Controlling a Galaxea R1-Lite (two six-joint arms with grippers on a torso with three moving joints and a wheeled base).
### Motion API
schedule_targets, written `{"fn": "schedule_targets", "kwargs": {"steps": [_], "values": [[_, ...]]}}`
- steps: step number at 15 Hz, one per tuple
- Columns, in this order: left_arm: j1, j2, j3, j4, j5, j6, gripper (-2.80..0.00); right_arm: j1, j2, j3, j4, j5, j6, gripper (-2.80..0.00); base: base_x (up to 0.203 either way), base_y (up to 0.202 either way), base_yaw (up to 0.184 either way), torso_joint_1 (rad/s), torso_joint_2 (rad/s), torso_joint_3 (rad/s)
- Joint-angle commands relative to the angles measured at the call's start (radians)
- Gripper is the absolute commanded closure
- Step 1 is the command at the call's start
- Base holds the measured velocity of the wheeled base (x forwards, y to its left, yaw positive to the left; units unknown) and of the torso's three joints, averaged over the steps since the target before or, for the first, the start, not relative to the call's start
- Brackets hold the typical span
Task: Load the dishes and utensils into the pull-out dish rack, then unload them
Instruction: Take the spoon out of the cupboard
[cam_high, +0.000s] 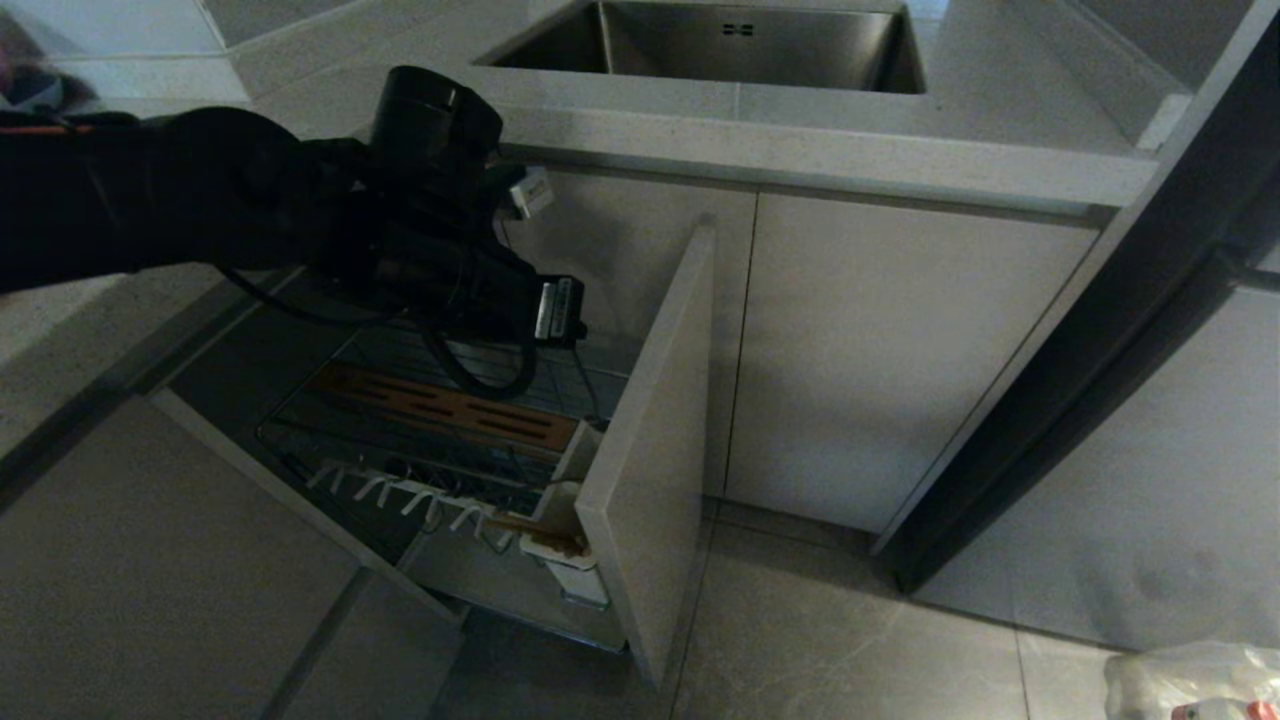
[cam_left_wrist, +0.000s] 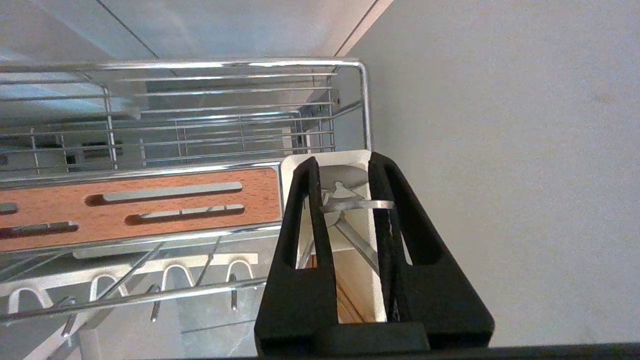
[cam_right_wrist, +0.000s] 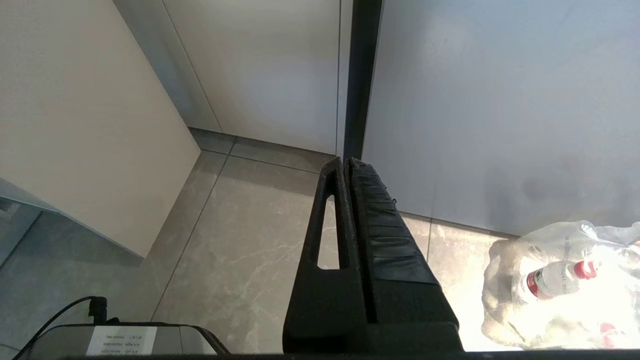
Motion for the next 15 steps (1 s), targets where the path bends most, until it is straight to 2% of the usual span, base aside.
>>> {"fn": "schedule_targets", "kwargs": {"steps": [1,5,15], "values": [[-0.002,-0.054,0.008,0.003,0.001,-0.006,0.00,0.000,0.000,0.000,0.000,0.001,0.000,0.00,0.000,0.000,0.000,0.000,0.00,0.000],[-0.009,-0.164,0.035,-0.001,0.000,-0.020,0.00,0.000,0.000,0.000,0.000,0.001,0.000,0.00,0.000,0.000,0.000,0.000,0.00,0.000],[0.010,-0.587,0.122,-0.035,0.004,-0.034,0.00,0.000,0.000,0.000,0.000,0.000,-0.001,0.00,0.000,0.000,0.000,0.000,0.00,0.000]]}}
